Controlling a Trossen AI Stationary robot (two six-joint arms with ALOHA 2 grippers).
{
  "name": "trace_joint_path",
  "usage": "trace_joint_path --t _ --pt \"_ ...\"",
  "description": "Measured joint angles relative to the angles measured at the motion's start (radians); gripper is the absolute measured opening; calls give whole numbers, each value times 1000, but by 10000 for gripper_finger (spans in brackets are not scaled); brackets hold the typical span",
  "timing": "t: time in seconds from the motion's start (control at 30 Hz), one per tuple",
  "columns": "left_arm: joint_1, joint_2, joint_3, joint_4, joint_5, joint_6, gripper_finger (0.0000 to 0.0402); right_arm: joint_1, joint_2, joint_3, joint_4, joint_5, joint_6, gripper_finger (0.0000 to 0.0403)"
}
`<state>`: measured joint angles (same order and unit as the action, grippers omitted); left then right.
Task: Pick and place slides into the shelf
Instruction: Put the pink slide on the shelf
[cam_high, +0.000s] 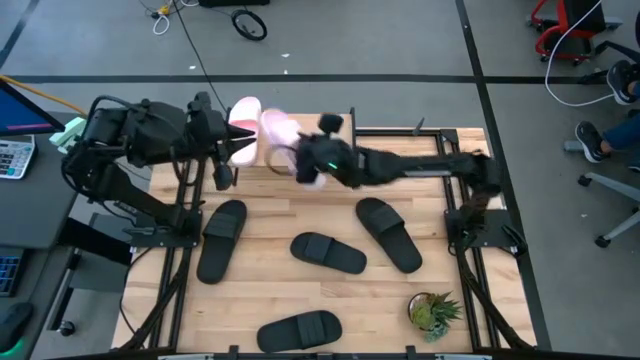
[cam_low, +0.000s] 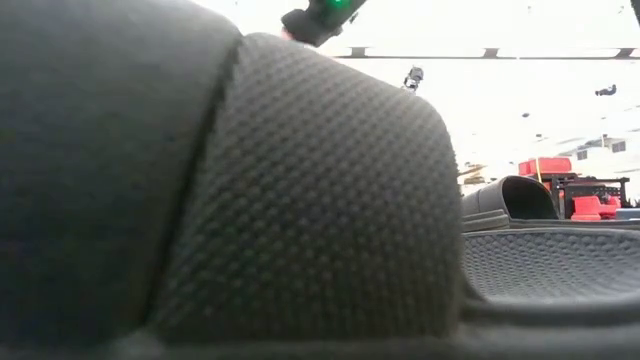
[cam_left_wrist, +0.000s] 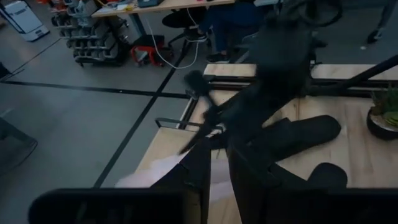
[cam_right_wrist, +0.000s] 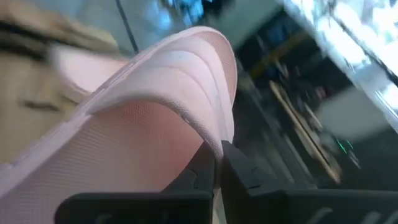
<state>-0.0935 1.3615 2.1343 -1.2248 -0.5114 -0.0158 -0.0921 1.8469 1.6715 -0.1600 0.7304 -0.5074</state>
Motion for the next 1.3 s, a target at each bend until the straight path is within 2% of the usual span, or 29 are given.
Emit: trace_joint_path --t 0.1,0.2,0.4,0.63,0.77,0.87,1.07,1.3 --pt "18 0 1 1 0 2 53 -46 136 227 -177 32 41 10" --pt "34 2 1 0 0 2 49 -83 261 405 -273 51 41 10" --pt "48 2 1 -30 0 1 49 -136 429 600 -333 109 85 11" --pt "48 1 1 -94 0 0 45 -193 478 612 -410 108 240 13" --pt "48 2 1 -110 0 0 41 -227 477 612 -422 75 328 28" --pt "48 2 1 -117 0 -14 39 -250 475 612 -423 8 382 45" --pt "48 1 0 -146 1 -83 38 -283 462 612 -418 -238 474 84" --pt "48 11 1 -277 0 -101 30 -270 455 611 -463 -246 481 110"
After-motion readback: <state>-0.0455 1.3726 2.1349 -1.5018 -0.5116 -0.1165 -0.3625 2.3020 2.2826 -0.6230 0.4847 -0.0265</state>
